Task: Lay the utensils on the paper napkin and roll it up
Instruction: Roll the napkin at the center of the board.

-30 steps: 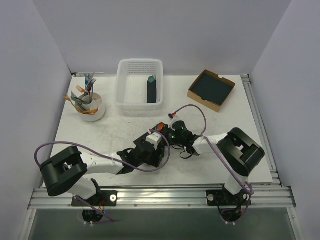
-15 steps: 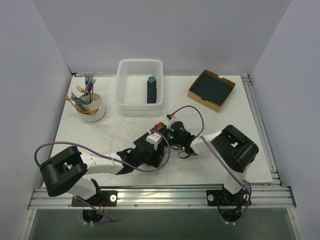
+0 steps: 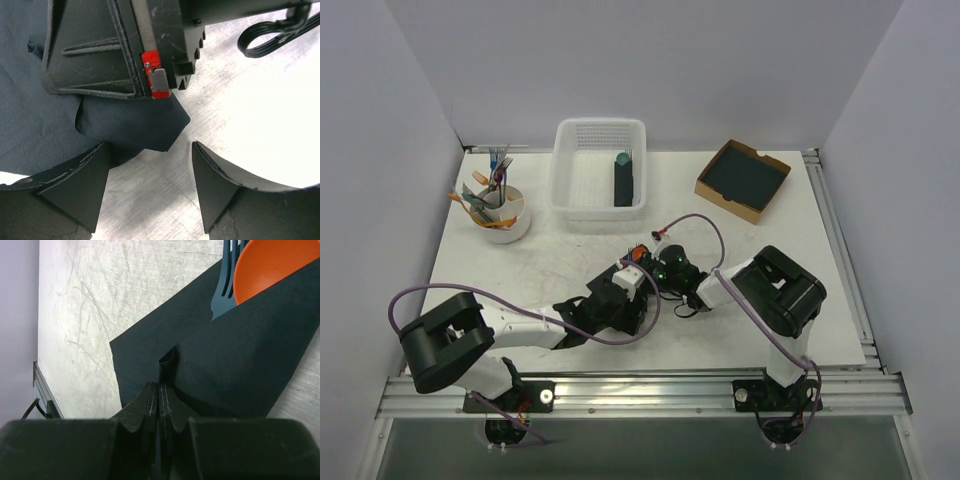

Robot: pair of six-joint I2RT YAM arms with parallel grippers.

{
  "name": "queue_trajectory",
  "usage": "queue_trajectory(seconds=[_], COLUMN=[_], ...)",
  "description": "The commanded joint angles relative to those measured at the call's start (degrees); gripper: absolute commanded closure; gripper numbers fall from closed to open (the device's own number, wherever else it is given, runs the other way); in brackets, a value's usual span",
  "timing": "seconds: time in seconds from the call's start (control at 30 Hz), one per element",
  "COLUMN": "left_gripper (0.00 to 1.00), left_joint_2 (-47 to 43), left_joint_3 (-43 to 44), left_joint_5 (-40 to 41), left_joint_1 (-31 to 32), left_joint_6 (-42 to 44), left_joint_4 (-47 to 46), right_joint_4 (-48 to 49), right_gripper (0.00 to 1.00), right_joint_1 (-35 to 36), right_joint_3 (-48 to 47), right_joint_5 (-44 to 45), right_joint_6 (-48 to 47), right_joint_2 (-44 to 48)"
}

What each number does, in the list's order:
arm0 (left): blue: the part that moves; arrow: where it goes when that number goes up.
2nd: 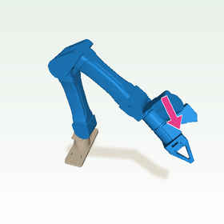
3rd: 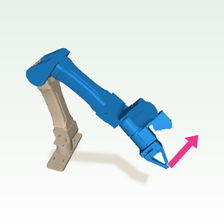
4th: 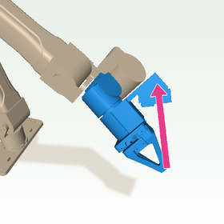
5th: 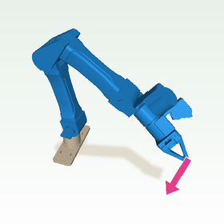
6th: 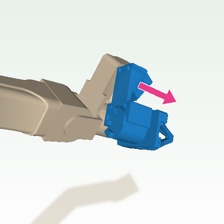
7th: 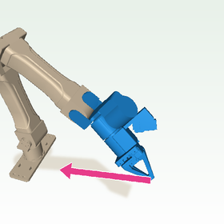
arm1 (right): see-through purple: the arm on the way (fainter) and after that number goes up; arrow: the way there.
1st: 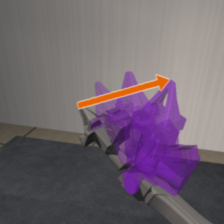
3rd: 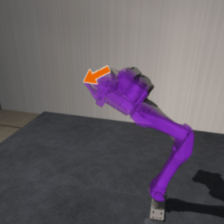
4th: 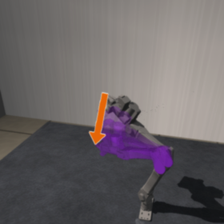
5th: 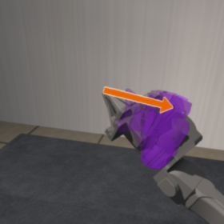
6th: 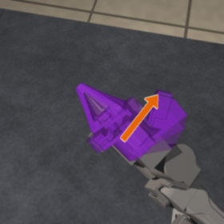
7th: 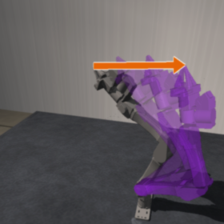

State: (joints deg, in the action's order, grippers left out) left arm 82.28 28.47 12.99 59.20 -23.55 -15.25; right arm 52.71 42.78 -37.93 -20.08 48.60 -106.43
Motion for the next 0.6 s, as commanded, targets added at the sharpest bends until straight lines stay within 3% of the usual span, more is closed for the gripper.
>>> queue_trajectory(seconds=[0.0, 0.3, 0.5, 0.57], left_gripper=[0.27, 0.25, 0.23, 0.23], left_joint_2=[-1.2, -3.8, -14.4, -16.8], left_joint_3=[-0.3, 0.9, 3.0, 3.8], left_joint_5=[-1.2, -0.3, 2.9, 4.3], left_joint_1=[0.0, -0.1, -0.1, -0.1], left_joint_6=[0.3, -0.4, -1.1, -1.1], left_joint_4=[-1.5, 3.2, 12.3, 15.0], right_joint_4=[3.4, 5.9, 6.8, 7.1], right_gripper=[1.00, 0.84, 0.68, 0.58], right_joint_1=[0.4, 0.3, 0.4, 0.4], right_joint_3=[-1.7, 0.3, 1.1, 1.1], right_joint_5=[-0.3, 0.8, 1.3, 1.3], right_joint_6=[0.5, 2.0, 2.6, 2.6], right_joint_2=[-1.0, -2.5, -3.0, -2.9])
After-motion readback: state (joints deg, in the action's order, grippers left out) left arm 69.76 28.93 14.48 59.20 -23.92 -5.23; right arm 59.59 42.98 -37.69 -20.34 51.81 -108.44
